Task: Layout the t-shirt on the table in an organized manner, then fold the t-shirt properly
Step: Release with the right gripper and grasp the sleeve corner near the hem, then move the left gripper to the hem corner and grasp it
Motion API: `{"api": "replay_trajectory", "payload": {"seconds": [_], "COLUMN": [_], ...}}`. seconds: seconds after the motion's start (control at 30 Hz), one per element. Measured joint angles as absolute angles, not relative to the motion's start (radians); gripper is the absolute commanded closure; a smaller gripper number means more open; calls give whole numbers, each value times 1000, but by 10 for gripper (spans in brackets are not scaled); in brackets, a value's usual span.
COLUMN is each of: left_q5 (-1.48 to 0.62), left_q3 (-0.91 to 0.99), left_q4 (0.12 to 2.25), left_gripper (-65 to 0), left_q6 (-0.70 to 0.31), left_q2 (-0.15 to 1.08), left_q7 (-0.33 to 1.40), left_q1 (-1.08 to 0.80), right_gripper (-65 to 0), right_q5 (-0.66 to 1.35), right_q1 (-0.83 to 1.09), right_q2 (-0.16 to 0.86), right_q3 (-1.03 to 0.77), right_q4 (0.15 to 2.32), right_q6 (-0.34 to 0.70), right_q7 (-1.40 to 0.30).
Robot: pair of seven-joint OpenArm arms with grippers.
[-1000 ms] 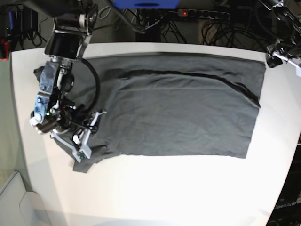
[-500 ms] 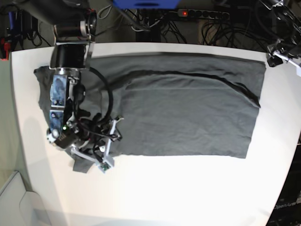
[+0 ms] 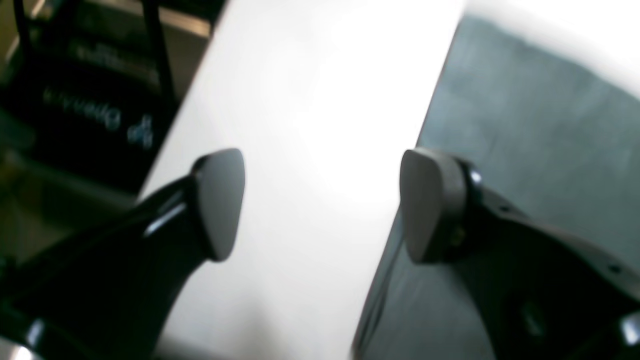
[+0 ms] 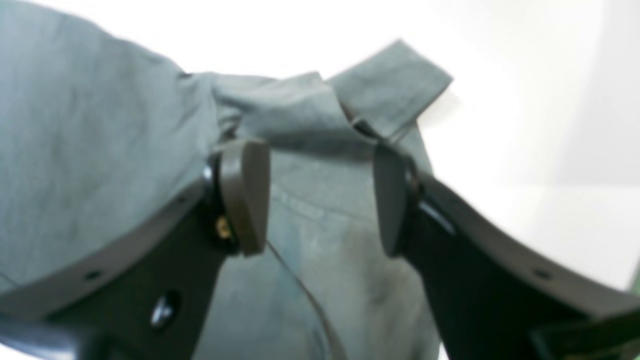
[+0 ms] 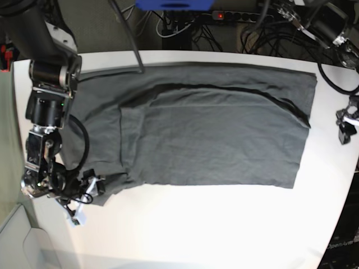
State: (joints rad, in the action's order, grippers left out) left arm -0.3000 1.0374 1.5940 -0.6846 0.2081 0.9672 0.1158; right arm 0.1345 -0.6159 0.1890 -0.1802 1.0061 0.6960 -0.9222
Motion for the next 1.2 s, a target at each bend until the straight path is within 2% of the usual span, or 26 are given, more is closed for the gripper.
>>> {"api": "replay_trajectory", "payload": {"seconds": [0.17, 0.4, 0.7, 0.77, 0.83, 1.13, 1.2], "left_q5": [-162, -6, 82, 79, 86, 83, 86], "left_q3": [894, 771, 756, 757, 757, 756, 757], "left_q4": [1501, 1295, 1009, 969, 944, 908, 901], "left_gripper": [-468, -468, -470, -470, -470, -471, -471], "left_q6": [-686, -685, -682, -682, -681, -681, -680], "left_q2": [210, 206, 213, 211, 211, 206, 205], "left_q7": [966, 782, 582, 555, 537, 500, 505], "left_q1": [271, 387, 497, 500, 500, 511, 508], "right_gripper": [-340, -340, -340, -341, -341, -341, -342], "right_q5": [134, 138, 136, 135, 131, 135, 135], "right_q1": [-617, -623, -622, -619, -617, -619, -616], "right_q2": [225, 286, 320, 327, 337, 360, 360], "right_q3": [-176, -176, -168, -168, -168, -167, -167], "right_q4": [897, 804, 630, 588, 566, 566, 566], "right_q6": [698, 695, 692, 648, 614, 602, 555], "right_q7": [-812, -653, -466, -423, -391, -353, -340]}}
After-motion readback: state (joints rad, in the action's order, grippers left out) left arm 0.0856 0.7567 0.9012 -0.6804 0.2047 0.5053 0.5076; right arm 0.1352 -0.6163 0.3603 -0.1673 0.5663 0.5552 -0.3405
